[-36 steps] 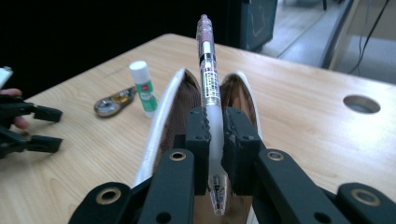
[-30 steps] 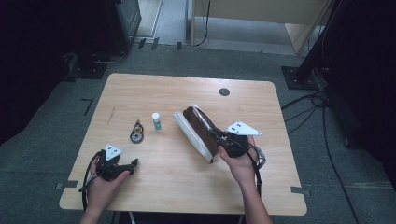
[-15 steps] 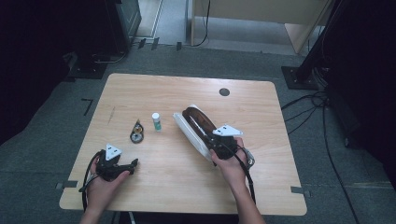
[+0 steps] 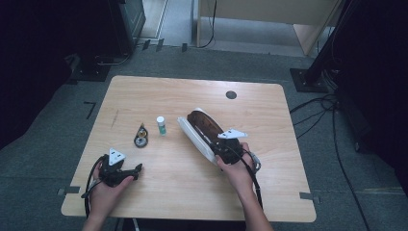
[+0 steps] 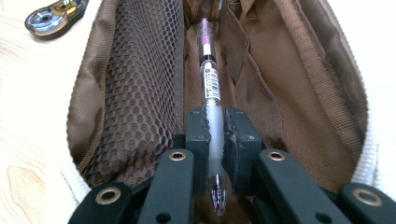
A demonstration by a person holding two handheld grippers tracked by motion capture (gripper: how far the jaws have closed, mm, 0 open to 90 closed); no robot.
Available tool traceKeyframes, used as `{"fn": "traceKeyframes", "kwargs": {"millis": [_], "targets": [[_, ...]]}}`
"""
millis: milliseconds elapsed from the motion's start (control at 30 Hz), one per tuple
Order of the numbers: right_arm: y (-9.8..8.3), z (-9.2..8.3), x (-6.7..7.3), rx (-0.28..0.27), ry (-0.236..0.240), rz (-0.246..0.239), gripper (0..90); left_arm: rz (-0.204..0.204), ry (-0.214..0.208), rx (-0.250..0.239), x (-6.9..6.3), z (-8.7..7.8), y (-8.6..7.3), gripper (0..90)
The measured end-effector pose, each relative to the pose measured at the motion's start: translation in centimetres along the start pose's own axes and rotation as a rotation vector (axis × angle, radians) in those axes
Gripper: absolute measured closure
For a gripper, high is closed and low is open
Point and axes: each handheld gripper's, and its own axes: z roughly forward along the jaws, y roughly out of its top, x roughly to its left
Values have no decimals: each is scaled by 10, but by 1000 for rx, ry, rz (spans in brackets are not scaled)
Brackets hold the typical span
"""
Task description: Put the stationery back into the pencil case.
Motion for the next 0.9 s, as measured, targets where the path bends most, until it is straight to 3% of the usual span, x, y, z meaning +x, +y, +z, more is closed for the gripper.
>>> {"fn": "traceKeyframes", "kwargs": {"millis": [267, 533, 767, 900], "targets": [[3, 1, -2, 33, -6, 7, 809, 3, -1, 0, 0, 0, 0, 159], [3, -2, -4, 18, 3, 12, 804, 2, -1, -1, 0, 0, 0, 159], [6, -18, -5, -60, -11, 19, 782, 2, -1, -1, 0, 0, 0, 159], [10, -31, -7, -132, -22, 23, 765, 3, -1, 0, 0, 0, 0, 159]]}}
